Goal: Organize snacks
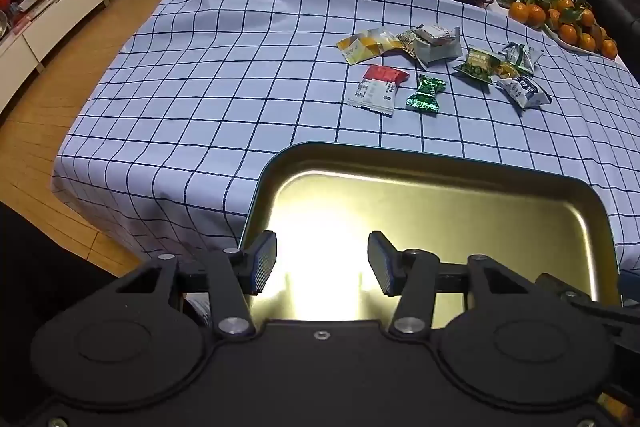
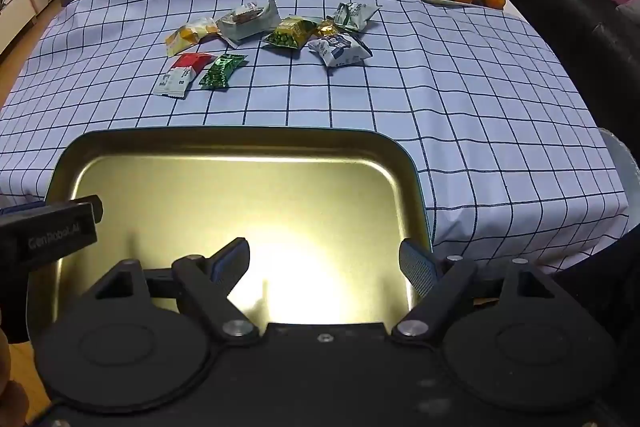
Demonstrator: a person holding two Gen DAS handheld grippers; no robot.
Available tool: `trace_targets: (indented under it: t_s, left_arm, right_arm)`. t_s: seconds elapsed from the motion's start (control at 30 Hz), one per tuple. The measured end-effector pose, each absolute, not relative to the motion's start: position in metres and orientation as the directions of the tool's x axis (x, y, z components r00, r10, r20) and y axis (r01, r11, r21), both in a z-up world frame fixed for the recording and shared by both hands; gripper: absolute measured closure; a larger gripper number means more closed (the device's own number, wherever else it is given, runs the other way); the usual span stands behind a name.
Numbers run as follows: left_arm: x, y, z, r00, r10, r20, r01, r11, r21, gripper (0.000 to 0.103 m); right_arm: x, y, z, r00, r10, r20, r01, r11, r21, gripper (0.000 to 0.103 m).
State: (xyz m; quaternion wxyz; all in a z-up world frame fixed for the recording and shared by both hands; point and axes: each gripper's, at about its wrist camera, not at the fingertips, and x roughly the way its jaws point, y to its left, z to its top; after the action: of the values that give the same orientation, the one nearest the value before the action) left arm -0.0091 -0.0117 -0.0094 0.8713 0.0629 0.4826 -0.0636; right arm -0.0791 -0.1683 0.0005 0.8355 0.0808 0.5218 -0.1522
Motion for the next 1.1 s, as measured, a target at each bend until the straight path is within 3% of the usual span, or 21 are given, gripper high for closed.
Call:
trace_targets:
  t_s: [0.87,1.1]
  left_arm:
    - [-0.0096,-0.0148,-0.0115,0.516,-0.051,-0.855,0.178,0.983,0.049,0.046]
    - [-0.0094,-0.0143,-0.0115,0.512,-0.054,-0.857,0.180,0.983,0.046,0.046]
  right_arm:
    - [-0.0772,-0.1699,-0.0020,0.404,-0.180,-0.897,0.364,0.931,-0.023,0.018]
    - [-0.0782,-0.1663,-0.0007,0.420,-0.234,-0.877,0.353,0.932,-0.080,0.018]
